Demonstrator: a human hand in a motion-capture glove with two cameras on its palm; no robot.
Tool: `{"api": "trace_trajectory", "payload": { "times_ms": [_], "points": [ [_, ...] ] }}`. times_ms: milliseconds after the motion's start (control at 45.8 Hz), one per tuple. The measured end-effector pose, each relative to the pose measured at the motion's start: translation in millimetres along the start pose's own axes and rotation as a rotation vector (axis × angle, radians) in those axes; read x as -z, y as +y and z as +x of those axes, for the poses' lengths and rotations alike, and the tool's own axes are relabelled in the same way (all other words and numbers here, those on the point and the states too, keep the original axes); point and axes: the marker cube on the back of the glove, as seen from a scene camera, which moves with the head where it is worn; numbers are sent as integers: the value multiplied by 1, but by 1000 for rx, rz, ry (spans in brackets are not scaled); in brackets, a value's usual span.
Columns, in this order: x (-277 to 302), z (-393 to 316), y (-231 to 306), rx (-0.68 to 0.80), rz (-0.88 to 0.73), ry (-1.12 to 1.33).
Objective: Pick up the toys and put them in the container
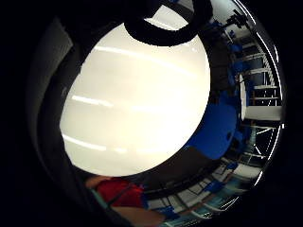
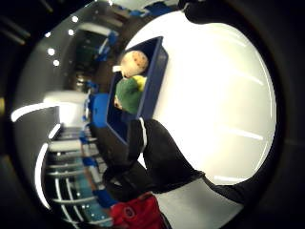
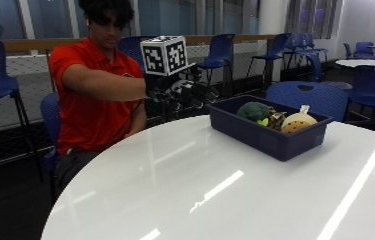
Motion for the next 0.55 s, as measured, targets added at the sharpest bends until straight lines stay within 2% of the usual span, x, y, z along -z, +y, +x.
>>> {"api": "trace_trajectory", "payload": {
  "times_ms": [546],
  "points": [
    [26, 26, 22, -13, 47, 18]
  ]
}}
